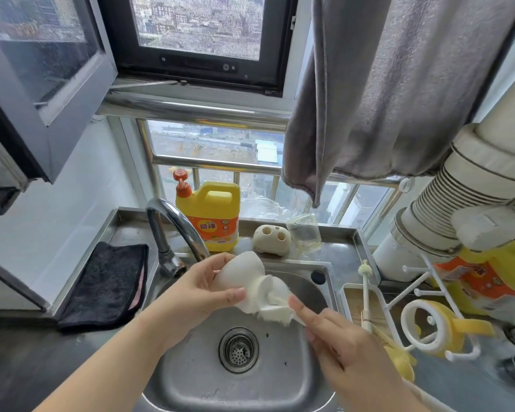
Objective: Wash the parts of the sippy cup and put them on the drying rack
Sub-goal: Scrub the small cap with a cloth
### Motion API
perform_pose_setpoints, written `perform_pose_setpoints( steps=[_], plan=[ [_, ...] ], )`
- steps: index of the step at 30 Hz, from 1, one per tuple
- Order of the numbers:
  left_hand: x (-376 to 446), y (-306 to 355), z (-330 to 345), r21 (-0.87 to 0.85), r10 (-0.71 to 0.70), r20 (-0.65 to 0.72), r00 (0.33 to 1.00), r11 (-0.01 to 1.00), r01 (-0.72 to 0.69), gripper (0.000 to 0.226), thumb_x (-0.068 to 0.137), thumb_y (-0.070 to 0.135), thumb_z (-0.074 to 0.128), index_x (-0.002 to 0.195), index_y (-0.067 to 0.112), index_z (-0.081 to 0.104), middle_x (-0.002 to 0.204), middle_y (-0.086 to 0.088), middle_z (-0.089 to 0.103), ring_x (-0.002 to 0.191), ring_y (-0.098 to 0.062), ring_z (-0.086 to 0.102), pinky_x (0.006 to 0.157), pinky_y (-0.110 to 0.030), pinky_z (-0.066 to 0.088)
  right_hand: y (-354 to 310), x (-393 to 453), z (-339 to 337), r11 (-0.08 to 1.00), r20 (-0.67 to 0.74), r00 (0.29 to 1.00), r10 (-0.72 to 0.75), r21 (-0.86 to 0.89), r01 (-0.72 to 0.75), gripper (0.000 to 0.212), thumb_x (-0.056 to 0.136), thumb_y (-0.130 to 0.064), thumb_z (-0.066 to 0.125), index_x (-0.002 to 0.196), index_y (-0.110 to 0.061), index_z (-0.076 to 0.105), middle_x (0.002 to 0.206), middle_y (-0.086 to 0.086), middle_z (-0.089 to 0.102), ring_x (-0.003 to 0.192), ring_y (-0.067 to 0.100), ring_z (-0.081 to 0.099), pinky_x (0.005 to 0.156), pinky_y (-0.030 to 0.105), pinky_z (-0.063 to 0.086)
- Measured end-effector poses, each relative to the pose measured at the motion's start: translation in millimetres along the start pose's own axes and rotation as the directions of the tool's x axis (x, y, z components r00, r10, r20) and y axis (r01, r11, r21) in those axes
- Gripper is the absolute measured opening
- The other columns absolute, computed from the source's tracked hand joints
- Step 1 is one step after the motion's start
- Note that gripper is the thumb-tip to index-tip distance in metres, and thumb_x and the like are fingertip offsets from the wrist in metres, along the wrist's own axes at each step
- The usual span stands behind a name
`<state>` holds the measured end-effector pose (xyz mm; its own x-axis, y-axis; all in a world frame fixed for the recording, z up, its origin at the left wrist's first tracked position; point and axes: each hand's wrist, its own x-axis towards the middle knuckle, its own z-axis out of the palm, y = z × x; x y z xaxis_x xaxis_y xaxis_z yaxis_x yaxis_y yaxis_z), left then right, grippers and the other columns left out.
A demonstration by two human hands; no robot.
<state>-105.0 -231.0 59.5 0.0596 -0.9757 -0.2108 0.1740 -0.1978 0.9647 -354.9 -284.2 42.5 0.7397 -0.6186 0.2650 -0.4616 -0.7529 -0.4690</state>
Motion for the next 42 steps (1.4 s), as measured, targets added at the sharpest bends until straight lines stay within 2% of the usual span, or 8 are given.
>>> perform_pose_setpoints(
  steps=[4, 9, 15, 21, 25, 30, 35, 42],
  plan=[
    [0.4, -3.1, 8.0, -0.086, 0.018, 0.081, 0.997, 0.996, -0.011, 0.059, 0.057, 0.017, 0.081, 0.113, 0.010, 0.061, 0.098, -0.009, 0.071, 0.090, -0.019, 0.067, 0.074, -0.023, 0.053, 7.9, 13.5, -5.6, 0.995, -0.099, 0.993, 0.061, 0.080, -0.053, 0.065, 0.089, -0.019, 0.050, 0.138, -0.057, 0.030, 0.071, -0.011, 0.047, 0.062, -0.001, 0.045, 0.058, 0.016, 0.042],
    [4.9, -0.8, 11.0, -0.105, 0.054, 0.077, 0.996, 0.993, -0.046, 0.067, 0.047, 0.028, 0.094, 0.106, 0.014, 0.065, 0.098, -0.010, 0.070, 0.087, -0.018, 0.067, 0.076, -0.024, 0.054, -13.1, 17.3, 2.3, 0.993, -0.067, 0.996, -0.052, 0.104, 0.059, 0.054, 0.092, -0.023, 0.043, 0.142, -0.042, 0.036, 0.081, -0.021, 0.047, 0.064, 0.001, 0.049, 0.060, 0.018, 0.047],
    [-2.0, -1.7, 12.8, -0.133, 0.027, 0.119, 0.993, 0.991, -0.011, 0.043, 0.067, -0.005, 0.068, 0.107, 0.007, 0.059, 0.090, -0.003, 0.071, 0.082, -0.015, 0.067, 0.072, -0.023, 0.054, 10.3, 12.5, -4.7, 0.991, -0.154, 0.985, 0.073, 0.118, -0.055, 0.062, 0.089, -0.022, 0.053, 0.137, -0.057, 0.033, 0.067, -0.015, 0.042, 0.060, -0.002, 0.041, 0.057, 0.008, 0.035],
    [0.2, 4.0, 12.3, -0.205, 0.101, 0.125, 0.987, 0.976, -0.074, 0.057, 0.043, 0.023, 0.096, 0.095, 0.019, 0.073, 0.092, -0.008, 0.071, 0.083, -0.018, 0.067, 0.072, -0.025, 0.055, -15.8, 16.2, 0.6, 0.979, -0.118, 0.989, -0.089, 0.174, 0.108, 0.053, 0.091, -0.013, 0.051, 0.141, -0.028, 0.044, 0.080, -0.029, 0.037, 0.066, -0.012, 0.037, 0.065, 0.003, 0.034],
    [-4.5, -0.4, 12.3, -0.261, 0.102, 0.114, 0.988, 0.963, -0.070, 0.056, 0.037, 0.027, 0.098, 0.088, 0.024, 0.076, 0.090, -0.003, 0.071, 0.082, -0.015, 0.067, 0.070, -0.024, 0.055, -1.1, 4.2, -6.7, 0.989, -0.165, 0.986, -0.002, 0.143, 0.026, 0.058, 0.090, -0.018, 0.053, 0.140, -0.043, 0.039, 0.073, -0.025, 0.037, 0.059, -0.009, 0.037, 0.060, 0.002, 0.032],
    [-1.0, 2.5, 18.3, -0.328, 0.117, 0.107, 0.987, 0.942, -0.077, 0.056, 0.036, 0.022, 0.097, 0.089, 0.022, 0.076, 0.089, -0.006, 0.071, 0.081, -0.017, 0.068, 0.072, -0.027, 0.057, -13.0, 29.5, -5.8, 0.978, -0.210, 0.977, -0.033, 0.194, 0.075, 0.059, 0.089, -0.009, 0.056, 0.141, -0.035, 0.042, 0.071, -0.021, 0.040, 0.064, -0.007, 0.041, 0.064, 0.004, 0.034],
    [-4.2, 4.6, 14.5, -0.322, 0.077, 0.052, 0.996, 0.945, -0.056, 0.035, 0.052, -0.003, 0.088, 0.076, 0.019, 0.076, 0.082, -0.006, 0.071, 0.070, -0.014, 0.068, 0.060, -0.023, 0.055, -14.2, 0.8, 1.7, 0.977, -0.117, 0.990, -0.082, 0.184, 0.103, 0.051, 0.092, -0.022, 0.049, 0.142, -0.033, 0.042, 0.078, -0.025, 0.035, 0.063, -0.009, 0.037, 0.062, 0.005, 0.037],
    [-2.0, 3.9, 16.6, -0.426, 0.095, 0.025, 0.995, 0.902, -0.075, 0.064, 0.030, 0.034, 0.098, 0.088, 0.021, 0.077, 0.094, -0.007, 0.071, 0.084, -0.021, 0.069, 0.069, -0.030, 0.058, -4.8, 15.5, -2.8, 0.958, -0.233, 0.970, 0.068, 0.287, 0.001, 0.054, 0.089, -0.027, 0.051, 0.136, -0.050, 0.039, 0.065, -0.019, 0.038, 0.054, -0.003, 0.038, 0.058, 0.002, 0.030]
  ],
)
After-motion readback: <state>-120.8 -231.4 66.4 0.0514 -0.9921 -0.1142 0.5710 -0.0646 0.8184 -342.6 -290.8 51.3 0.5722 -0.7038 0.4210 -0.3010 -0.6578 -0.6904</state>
